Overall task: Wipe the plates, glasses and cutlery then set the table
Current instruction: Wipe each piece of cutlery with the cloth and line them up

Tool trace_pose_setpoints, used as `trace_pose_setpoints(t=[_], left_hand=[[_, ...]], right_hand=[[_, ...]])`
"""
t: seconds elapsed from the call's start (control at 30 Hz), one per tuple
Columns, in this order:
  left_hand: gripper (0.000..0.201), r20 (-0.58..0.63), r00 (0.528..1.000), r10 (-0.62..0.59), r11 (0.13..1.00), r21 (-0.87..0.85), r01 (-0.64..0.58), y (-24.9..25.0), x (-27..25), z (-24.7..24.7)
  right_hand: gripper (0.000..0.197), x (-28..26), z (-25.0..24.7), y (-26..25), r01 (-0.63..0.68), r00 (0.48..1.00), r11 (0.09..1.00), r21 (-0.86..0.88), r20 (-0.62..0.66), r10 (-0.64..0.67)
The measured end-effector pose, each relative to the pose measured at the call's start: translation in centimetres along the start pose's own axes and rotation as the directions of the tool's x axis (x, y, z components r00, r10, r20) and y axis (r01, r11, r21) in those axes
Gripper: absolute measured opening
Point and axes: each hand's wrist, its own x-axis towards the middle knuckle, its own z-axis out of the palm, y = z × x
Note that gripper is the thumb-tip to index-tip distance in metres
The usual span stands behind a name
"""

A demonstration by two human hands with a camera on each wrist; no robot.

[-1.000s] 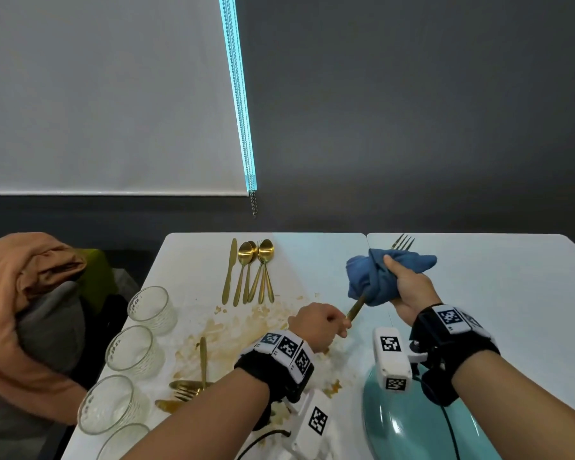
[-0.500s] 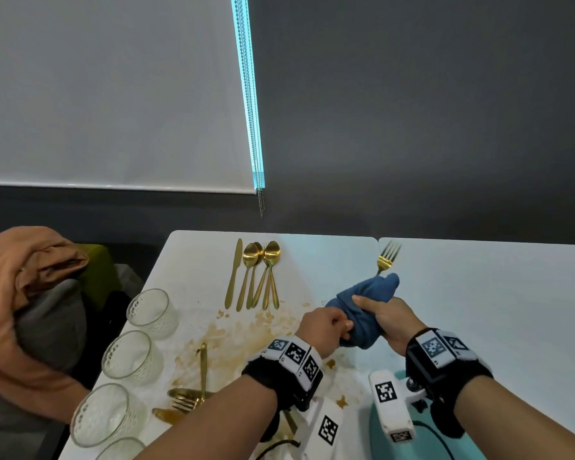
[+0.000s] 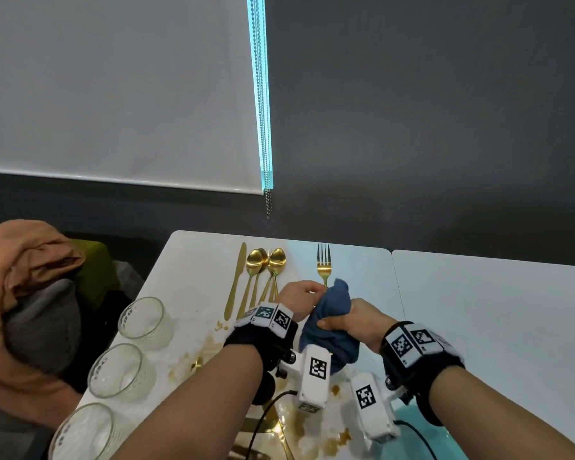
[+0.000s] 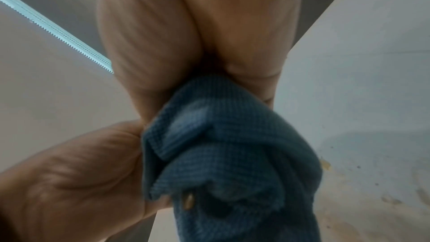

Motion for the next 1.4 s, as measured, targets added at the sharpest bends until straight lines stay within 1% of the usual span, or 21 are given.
trace_pose_setpoints(t=[0.1,0.17,0.23,0.3,0.37,0.43,0.47,0.5,0.53,0.6,0.7,0.83,0.97,1.07,1.13,1.23,1.3,1.4], left_hand=[[0.028,0.013,0.999,-0.048,0.999,-0.014,0.048,-0.7,0.9,-0.7],[0.029,-0.005,0.998,-0.063,0.997,-0.037,0.063,-1.2,1.2,-0.9],[0.027,-0.058,0.996,-0.075,0.996,-0.052,0.072,-1.8,1.8,-1.1],[0.024,-0.127,0.986,-0.105,0.993,-0.075,0.096,-2.0,2.6,-1.5],[0.020,-0.186,0.972,-0.141,0.988,-0.097,0.124,-2.1,3.3,-2.5],[0.023,-0.237,0.955,-0.180,0.972,-0.190,0.136,-2.2,4.1,-4.2],[0.026,-0.270,0.940,-0.208,0.955,-0.262,0.136,-2.3,4.4,-5.4],[0.027,-0.315,0.918,-0.240,0.944,-0.297,0.145,-2.5,4.7,-6.5],[0.028,-0.359,0.894,-0.267,0.943,-0.287,0.167,-2.9,5.0,-7.7],[0.029,-0.396,0.863,-0.313,0.947,-0.198,0.253,-4.1,5.8,-9.5],[0.029,-0.393,0.852,-0.345,0.933,-0.043,0.358,-5.7,7.0,-9.9],[0.019,-0.396,0.850,-0.347,0.907,0.087,0.411,-7.0,8.5,-8.3],[0.017,-0.403,0.849,-0.342,0.881,0.176,0.439,-7.5,9.8,-6.6],[0.016,-0.433,0.839,-0.328,0.848,0.255,0.464,-8.0,10.6,-5.8],[0.015,-0.445,0.838,-0.316,0.818,0.319,0.478,-8.5,10.9,-5.3],[0.015,-0.455,0.852,-0.258,0.788,0.411,0.458,-8.5,10.2,-5.0],[0.012,-0.457,0.863,-0.216,0.796,0.429,0.426,-8.1,9.2,-5.1],[0.021,-0.440,0.877,-0.191,0.836,0.396,0.381,-7.4,6.7,-5.1]], right_hand=[[0.025,0.9,0.4,-0.4,-0.013,1.000,0.999,-0.029,0.014,0.013],[0.027,1.5,0.9,-0.4,-0.022,1.000,0.999,-0.030,0.008,0.023],[0.023,2.1,1.7,-0.7,-0.021,1.000,0.999,-0.048,-0.002,0.021],[0.016,2.7,2.4,-1.2,-0.003,1.000,0.993,-0.115,-0.016,0.001],[0.018,3.2,2.9,-1.9,0.002,0.999,0.987,-0.160,-0.032,-0.007],[0.019,3.5,3.2,-2.5,0.004,1.000,0.980,-0.199,-0.023,-0.009],[0.021,3.7,3.2,-2.8,0.006,1.000,0.974,-0.227,-0.018,-0.010],[0.022,3.8,3.2,-3.0,0.003,1.000,0.967,-0.254,-0.018,-0.008],[0.023,3.9,3.0,-3.2,0.003,1.000,0.961,-0.277,-0.029,-0.011],[0.028,4.2,2.5,-3.3,-0.007,0.997,0.955,-0.297,-0.075,-0.016],[0.030,4.8,1.1,-3.0,-0.028,0.991,0.969,-0.246,-0.131,-0.005],[0.038,5.3,-0.5,-2.3,-0.064,0.988,0.966,-0.249,-0.152,0.026],[0.035,5.1,-1.4,-1.2,-0.089,0.984,0.970,-0.227,-0.171,0.051],[0.034,4.6,-1.8,-0.8,-0.105,0.980,0.973,-0.207,-0.188,0.065],[0.029,4.1,-1.9,-0.7,-0.109,0.977,0.975,-0.194,-0.200,0.069],[0.025,3.3,-2.0,-0.5,-0.105,0.977,0.979,-0.175,-0.203,0.068],[0.025,2.6,-2.0,-0.6,-0.105,0.976,0.981,-0.165,-0.204,0.070],[0.033,1.4,-1.6,-0.7,-0.098,0.972,0.991,-0.096,-0.222,0.075]])
